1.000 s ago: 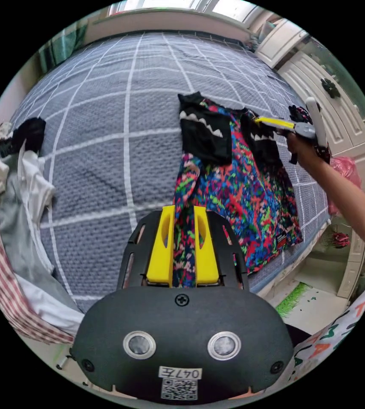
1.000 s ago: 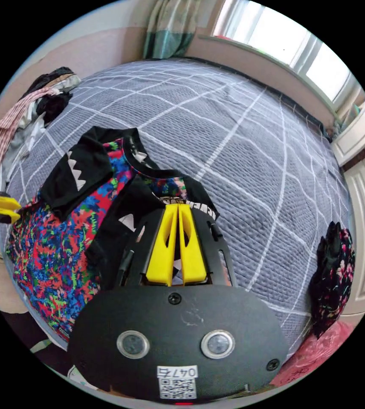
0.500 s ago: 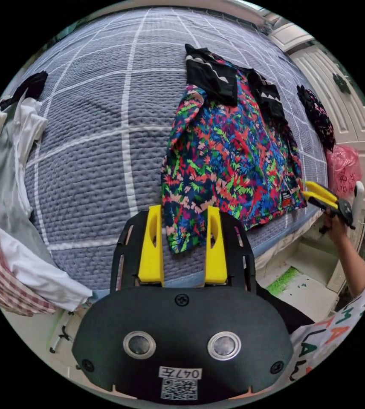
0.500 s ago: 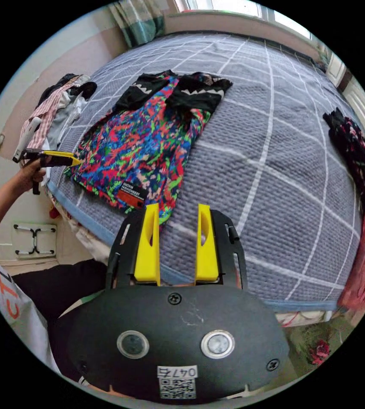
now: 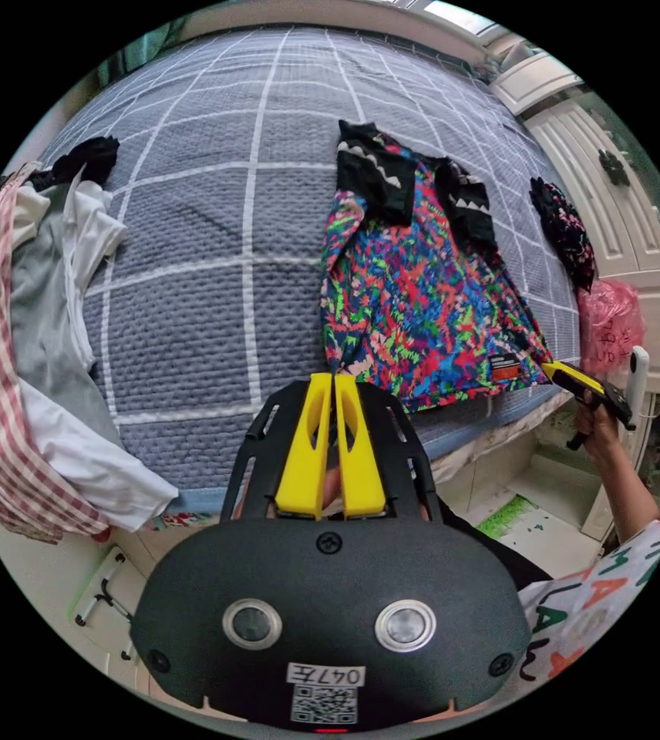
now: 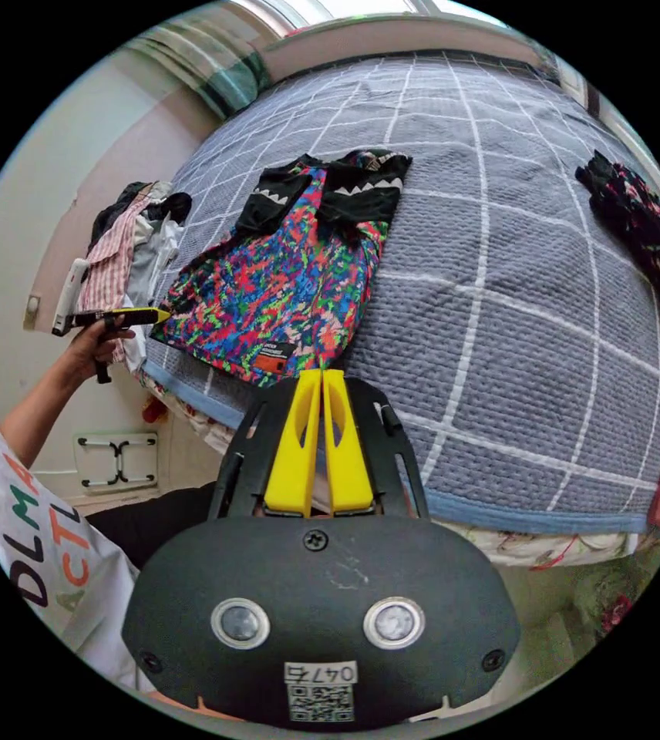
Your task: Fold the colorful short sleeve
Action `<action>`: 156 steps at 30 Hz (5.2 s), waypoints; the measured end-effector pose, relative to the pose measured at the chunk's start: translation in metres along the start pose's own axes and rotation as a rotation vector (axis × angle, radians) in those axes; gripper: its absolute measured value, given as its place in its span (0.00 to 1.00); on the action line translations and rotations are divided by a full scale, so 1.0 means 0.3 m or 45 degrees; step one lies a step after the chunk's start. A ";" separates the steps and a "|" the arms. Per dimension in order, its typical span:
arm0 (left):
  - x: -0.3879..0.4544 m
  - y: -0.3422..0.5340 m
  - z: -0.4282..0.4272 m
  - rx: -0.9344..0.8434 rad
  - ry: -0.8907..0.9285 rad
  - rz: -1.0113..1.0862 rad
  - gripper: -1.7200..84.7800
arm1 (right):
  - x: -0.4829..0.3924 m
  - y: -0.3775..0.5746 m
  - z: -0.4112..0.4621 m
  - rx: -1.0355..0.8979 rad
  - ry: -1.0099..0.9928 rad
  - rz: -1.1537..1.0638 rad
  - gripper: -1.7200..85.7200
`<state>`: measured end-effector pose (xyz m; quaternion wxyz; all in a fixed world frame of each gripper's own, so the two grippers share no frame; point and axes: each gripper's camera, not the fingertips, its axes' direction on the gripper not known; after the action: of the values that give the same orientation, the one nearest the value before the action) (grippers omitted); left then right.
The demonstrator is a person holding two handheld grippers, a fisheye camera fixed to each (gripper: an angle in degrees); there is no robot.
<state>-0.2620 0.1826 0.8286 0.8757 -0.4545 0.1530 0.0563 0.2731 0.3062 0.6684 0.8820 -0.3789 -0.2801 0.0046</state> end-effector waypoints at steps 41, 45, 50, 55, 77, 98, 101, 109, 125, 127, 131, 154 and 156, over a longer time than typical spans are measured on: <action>0.162 -0.736 0.058 -0.018 0.140 0.618 0.01 | -0.256 -1.063 0.072 -0.060 0.489 -0.941 0.01; 0.132 -0.796 0.063 0.049 -0.018 0.464 0.01 | -0.078 -1.204 -0.001 -0.023 0.480 -0.527 0.01; 0.031 -0.754 -0.039 0.191 -0.210 0.140 0.01 | 0.011 -1.178 -0.140 0.208 0.342 -0.153 0.01; 0.173 -0.732 -0.051 0.209 0.091 0.360 0.01 | -0.281 -1.163 -0.094 0.188 0.257 -0.686 0.02; 0.358 -0.693 0.060 0.166 -0.226 0.342 0.01 | -0.598 -1.513 0.205 -0.153 0.297 -0.794 0.01; 0.485 -0.752 0.135 0.280 -0.325 0.494 0.01 | -0.594 -1.351 0.247 -0.214 0.428 -1.194 0.04; 0.480 -0.714 0.137 0.324 -0.330 0.472 0.01 | -0.598 -1.344 0.239 -0.176 0.393 -1.201 0.04; 0.467 -0.697 0.202 0.242 -0.333 0.441 0.01 | -0.582 -1.326 0.246 -0.117 0.388 -1.189 0.02; 0.400 -0.581 0.147 0.399 -0.375 0.393 0.01 | -0.295 -1.243 0.071 0.173 0.269 -0.498 0.03; 0.385 -0.534 0.136 0.408 -0.272 0.415 0.01 | -0.256 -1.172 0.038 0.200 0.342 -0.456 0.02; 0.361 -0.511 0.223 0.333 -0.332 0.447 0.01 | -0.255 -1.078 0.106 0.101 0.302 -0.533 0.02; -0.054 -0.001 0.232 0.243 -0.049 -0.068 0.01 | -1.056 -0.877 0.485 0.134 0.505 -1.441 0.03; -0.069 0.055 0.241 0.262 -0.047 -0.099 0.01 | -1.055 -0.907 0.486 0.150 0.510 -1.383 0.02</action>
<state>-0.2700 0.2518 0.8613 0.9220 -0.3665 0.1240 0.0147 -0.1219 0.1395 0.7767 0.8134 -0.1248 -0.2614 -0.5045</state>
